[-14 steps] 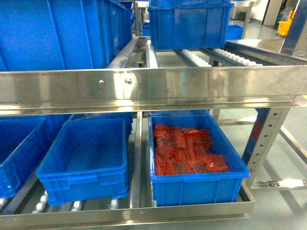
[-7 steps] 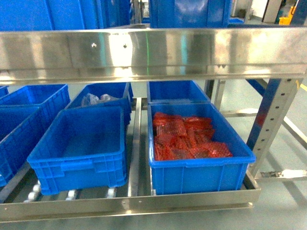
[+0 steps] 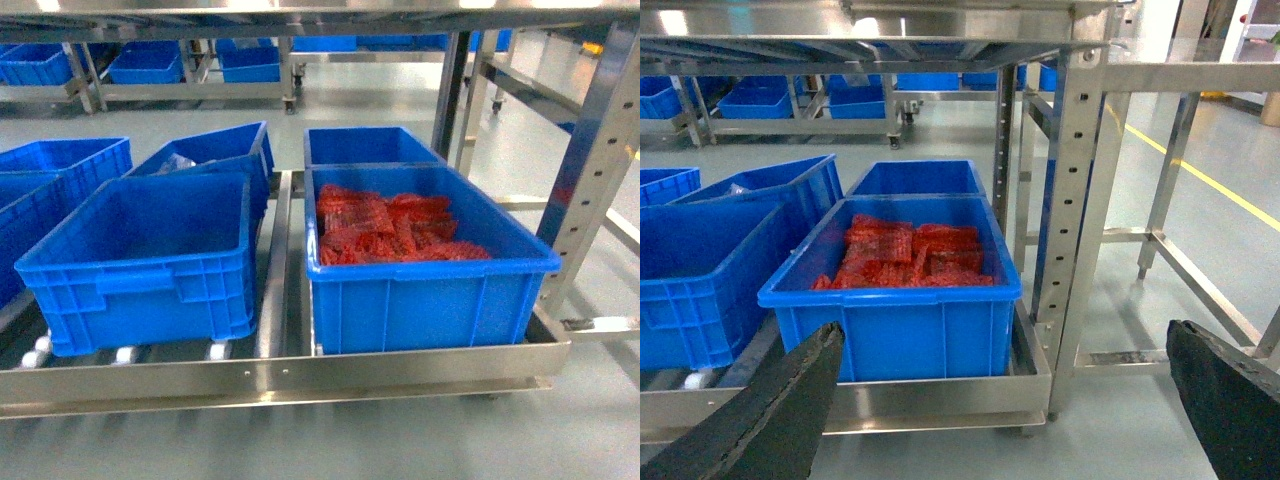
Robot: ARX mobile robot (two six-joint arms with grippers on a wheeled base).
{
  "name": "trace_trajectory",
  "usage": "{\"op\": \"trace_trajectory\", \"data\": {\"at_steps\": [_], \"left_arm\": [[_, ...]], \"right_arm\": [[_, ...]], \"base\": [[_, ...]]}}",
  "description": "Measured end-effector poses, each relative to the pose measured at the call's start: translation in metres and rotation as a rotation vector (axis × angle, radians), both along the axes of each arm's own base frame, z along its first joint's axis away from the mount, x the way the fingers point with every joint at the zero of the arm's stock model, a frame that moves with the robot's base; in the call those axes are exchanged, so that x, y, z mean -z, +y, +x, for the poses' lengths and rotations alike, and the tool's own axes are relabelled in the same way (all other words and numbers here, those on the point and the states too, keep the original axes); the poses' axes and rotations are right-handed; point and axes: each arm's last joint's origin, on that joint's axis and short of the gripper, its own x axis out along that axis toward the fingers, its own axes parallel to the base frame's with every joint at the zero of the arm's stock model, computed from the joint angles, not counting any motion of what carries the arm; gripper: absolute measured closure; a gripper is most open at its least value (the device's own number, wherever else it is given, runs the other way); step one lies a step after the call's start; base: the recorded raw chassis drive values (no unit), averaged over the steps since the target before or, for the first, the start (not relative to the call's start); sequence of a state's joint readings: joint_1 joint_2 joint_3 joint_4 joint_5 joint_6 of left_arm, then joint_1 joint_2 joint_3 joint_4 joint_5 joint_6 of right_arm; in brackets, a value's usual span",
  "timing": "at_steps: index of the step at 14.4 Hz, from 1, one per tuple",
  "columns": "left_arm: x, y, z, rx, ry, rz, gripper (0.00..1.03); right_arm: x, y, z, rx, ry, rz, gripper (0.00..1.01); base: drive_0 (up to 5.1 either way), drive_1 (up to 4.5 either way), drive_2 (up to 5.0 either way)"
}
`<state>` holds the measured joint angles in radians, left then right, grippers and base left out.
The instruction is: Pick blue part to blue bin on bottom shelf
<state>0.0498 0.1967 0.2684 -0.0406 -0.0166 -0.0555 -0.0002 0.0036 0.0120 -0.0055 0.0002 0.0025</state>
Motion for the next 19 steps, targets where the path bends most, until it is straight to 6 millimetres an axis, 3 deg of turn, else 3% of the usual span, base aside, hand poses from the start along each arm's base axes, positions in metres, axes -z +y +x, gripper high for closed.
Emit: {"op": "trace_trajectory", "data": {"at_steps": [19], "left_arm": [[0.0007, 0.0, 0.0001, 0.0, 0.004, 0.0, 0.59]], "right_arm": [[0.0, 0.0, 0.0, 0.0, 0.0, 0.0, 0.03]], "base": [[0.0, 0.0, 0.0]]}}
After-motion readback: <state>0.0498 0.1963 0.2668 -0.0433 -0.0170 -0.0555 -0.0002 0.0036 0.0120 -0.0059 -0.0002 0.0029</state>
